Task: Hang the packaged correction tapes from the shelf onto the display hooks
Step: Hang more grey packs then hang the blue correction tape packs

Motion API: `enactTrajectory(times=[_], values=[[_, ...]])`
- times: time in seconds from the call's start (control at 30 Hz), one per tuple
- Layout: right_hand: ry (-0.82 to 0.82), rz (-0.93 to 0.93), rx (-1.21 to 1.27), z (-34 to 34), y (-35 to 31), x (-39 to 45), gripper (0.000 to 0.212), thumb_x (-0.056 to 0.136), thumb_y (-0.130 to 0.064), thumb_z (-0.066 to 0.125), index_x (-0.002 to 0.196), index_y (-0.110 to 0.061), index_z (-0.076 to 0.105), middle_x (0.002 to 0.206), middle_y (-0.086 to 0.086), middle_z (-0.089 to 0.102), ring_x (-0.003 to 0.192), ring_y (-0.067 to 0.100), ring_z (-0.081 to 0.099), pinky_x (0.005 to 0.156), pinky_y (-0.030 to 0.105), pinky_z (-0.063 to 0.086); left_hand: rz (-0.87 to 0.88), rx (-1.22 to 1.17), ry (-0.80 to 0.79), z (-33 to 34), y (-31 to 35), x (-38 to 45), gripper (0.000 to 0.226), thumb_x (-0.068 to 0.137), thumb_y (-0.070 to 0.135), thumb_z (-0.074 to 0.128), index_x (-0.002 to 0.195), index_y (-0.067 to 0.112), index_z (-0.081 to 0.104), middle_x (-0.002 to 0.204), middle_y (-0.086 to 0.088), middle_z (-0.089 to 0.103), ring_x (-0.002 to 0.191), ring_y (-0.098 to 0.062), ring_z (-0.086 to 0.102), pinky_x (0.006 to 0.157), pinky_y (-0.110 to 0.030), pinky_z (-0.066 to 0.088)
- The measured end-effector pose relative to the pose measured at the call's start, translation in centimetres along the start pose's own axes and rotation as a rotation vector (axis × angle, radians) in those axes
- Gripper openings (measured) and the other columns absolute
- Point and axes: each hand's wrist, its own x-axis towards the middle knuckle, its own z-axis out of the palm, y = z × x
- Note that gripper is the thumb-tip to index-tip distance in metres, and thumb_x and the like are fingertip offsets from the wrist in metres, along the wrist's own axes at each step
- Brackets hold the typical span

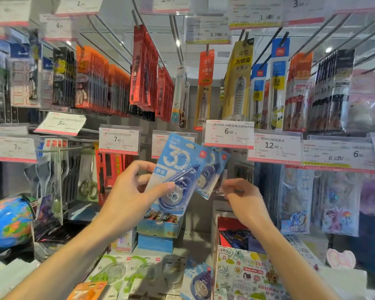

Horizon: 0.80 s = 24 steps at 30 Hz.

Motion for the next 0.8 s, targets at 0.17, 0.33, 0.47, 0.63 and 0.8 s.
enactTrajectory(times=[0.17, 0.33, 0.47, 0.63, 0.8], values=[[-0.112, -0.142, 0.072, -1.3, -1.4, -4.1, 0.011, 0.100, -0.035, 0.064, 0.107, -0.036, 0.073, 0.094, -0.018, 0.079, 0.089, -0.002, 0.074, 0.077, 0.013, 0.057, -0.074, -0.129, -0.072, 2.1, -0.5, -0.3, 0.049, 0.073, 0.035, 0.082, 0.113, 0.019, 0.058, 0.096, 0.004, 0.083, 0.089, -0.014, 0.080, 0.076, -0.029, 0.054], [-0.173, -0.170, 0.178, -1.4, -2.7, -6.9, 0.023, 0.096, -0.043, 0.065, 0.116, -0.035, 0.071, 0.108, -0.019, 0.078, 0.102, -0.001, 0.072, 0.086, 0.019, 0.058, -0.080, -0.189, -0.112, 4.3, -0.9, -0.5, 0.050, 0.072, 0.042, 0.080, 0.112, 0.018, 0.061, 0.099, 0.003, 0.083, 0.092, -0.016, 0.080, 0.078, -0.032, 0.056], [-0.163, -0.149, 0.263, -1.5, -2.7, -7.4, 0.035, 0.088, -0.033, 0.079, 0.119, -0.029, 0.065, 0.106, -0.016, 0.078, 0.098, 0.004, 0.074, 0.084, 0.015, 0.057, -0.034, -0.186, -0.070, 5.3, -1.1, -0.6, 0.032, 0.079, 0.033, 0.083, 0.104, 0.020, 0.068, 0.096, 0.005, 0.083, 0.086, -0.009, 0.079, 0.064, -0.017, 0.055], [-0.136, -0.150, 0.324, -1.7, -2.1, -7.4, 0.041, 0.088, -0.026, 0.080, 0.123, -0.030, 0.058, 0.111, -0.011, 0.078, 0.105, 0.009, 0.075, 0.095, 0.023, 0.058, 0.058, -0.088, -0.051, 6.1, -0.6, -0.7, 0.014, 0.088, 0.025, 0.079, 0.100, 0.026, 0.072, 0.097, 0.013, 0.081, 0.089, -0.004, 0.075, 0.075, -0.016, 0.053], [-0.085, -0.159, 0.358, -3.8, -1.5, -7.7, 0.051, 0.076, -0.043, 0.079, 0.122, -0.034, 0.060, 0.113, -0.008, 0.077, 0.107, 0.011, 0.074, 0.092, 0.027, 0.059, 0.274, 0.058, 0.078, 4.8, 2.2, 0.6, 0.023, 0.092, 0.024, 0.075, 0.110, 0.034, 0.065, 0.100, 0.018, 0.072, 0.092, -0.004, 0.069, 0.079, -0.016, 0.054]])
